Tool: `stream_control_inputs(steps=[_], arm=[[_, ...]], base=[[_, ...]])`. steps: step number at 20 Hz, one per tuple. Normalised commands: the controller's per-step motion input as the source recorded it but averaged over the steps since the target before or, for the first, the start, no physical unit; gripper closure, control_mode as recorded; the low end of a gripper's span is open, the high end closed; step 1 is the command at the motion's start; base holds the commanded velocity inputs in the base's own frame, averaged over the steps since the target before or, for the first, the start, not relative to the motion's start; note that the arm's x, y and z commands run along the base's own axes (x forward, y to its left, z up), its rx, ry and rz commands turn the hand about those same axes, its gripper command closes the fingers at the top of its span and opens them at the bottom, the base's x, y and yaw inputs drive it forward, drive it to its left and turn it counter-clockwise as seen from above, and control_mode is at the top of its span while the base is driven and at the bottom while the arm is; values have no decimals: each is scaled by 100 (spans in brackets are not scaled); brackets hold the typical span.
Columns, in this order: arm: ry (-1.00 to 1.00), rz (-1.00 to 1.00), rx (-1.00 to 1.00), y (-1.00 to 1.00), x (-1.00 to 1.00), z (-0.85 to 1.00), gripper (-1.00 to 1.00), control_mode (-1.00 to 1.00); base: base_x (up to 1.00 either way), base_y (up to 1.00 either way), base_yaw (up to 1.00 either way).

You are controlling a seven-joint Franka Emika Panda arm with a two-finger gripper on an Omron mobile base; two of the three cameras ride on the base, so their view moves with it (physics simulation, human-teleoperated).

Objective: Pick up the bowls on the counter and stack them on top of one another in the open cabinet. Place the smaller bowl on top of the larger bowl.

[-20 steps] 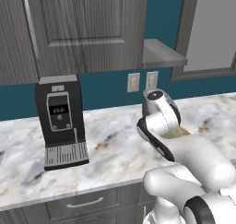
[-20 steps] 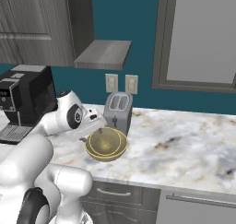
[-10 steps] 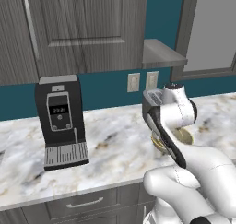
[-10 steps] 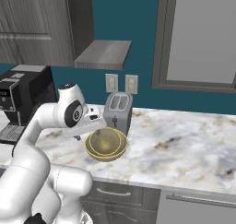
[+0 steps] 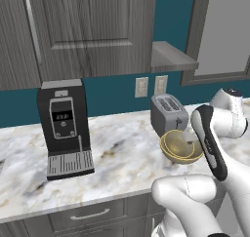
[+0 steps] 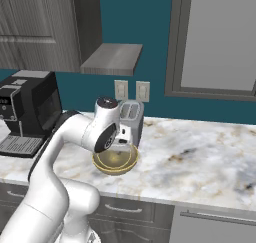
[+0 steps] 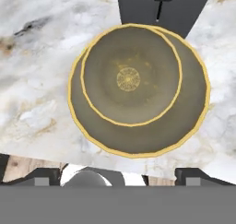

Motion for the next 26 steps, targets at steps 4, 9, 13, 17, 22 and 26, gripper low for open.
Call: stream_control_inputs(steps=[4, 9, 13, 17, 22, 26], arm=[[-13, -5, 15, -33, -15, 0, -100, -100], [0, -7, 3, -16, -4, -5, -100, -100], [-2, -24, 9, -43, -5, 0, -100, -100], [-1, -17, 7, -28, -1, 0, -100, -100], [0, -2, 8, -2, 1, -16, -100, -100], [0, -4, 4, 0, 10, -38, -100, -100]], base=[[0, 0, 0], [0, 0, 0], [0, 0, 0], [0, 0, 0], [0, 0, 0], [0, 0, 0]])
